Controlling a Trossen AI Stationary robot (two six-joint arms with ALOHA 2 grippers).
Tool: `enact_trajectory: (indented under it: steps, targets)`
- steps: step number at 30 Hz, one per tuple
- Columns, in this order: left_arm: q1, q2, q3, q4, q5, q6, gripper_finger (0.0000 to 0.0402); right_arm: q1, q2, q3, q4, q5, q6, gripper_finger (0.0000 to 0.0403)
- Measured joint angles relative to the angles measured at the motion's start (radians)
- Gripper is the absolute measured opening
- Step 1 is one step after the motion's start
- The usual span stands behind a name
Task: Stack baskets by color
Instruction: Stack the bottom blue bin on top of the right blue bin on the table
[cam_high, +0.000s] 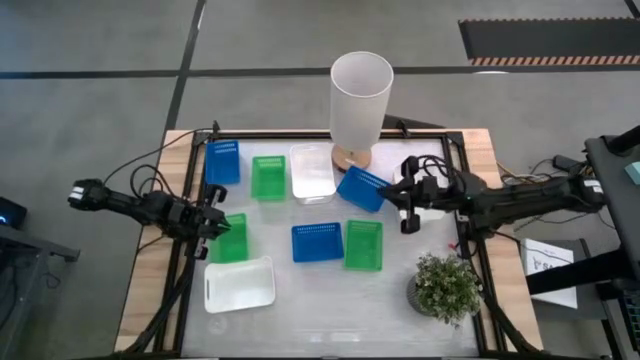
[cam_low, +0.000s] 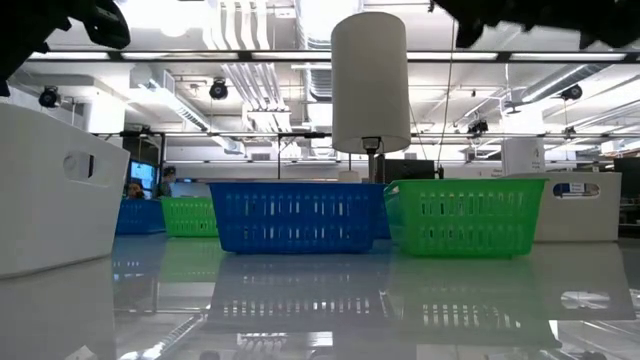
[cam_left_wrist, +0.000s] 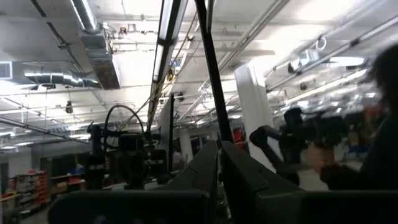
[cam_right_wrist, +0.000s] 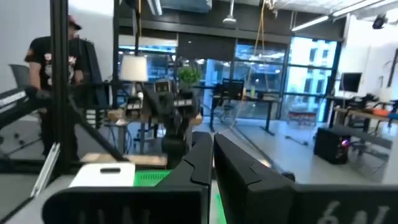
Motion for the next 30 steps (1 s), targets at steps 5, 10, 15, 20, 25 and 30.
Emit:
enact_trajectory:
  steps: [5,10,15,20,25,30]
  targets:
    - [0.0,0.001,0.0,0.105,0.001,-0.027,0.0006,0.066,0.082,0.109,-0.192,0.083,-0.016,0.0009]
    - [0.0,-0.006,0.0,0.108,0.005,-0.034,0.0006,0.089,0.163,0.184,-0.221,0.084,-0.016,0.0009]
    - [0.0,0.029,-0.002,0.073,0.005,-0.125,0.0006,0.1,0.235,0.26,-0.326,0.086,0.007,0.0009]
    - [0.0,0.052,0.01,0.111,-0.026,-0.144,0.0006,0.1,0.305,0.346,-0.398,0.086,0.011,0.0009]
    - [0.0,0.069,0.004,0.107,-0.026,-0.285,0.0006,0.099,0.383,0.424,-0.496,0.086,-0.007,0.0009]
    - [0.0,0.1,-0.001,0.11,-0.025,-0.288,0.0006,0.099,0.478,0.491,-0.546,0.086,-0.033,0.0009]
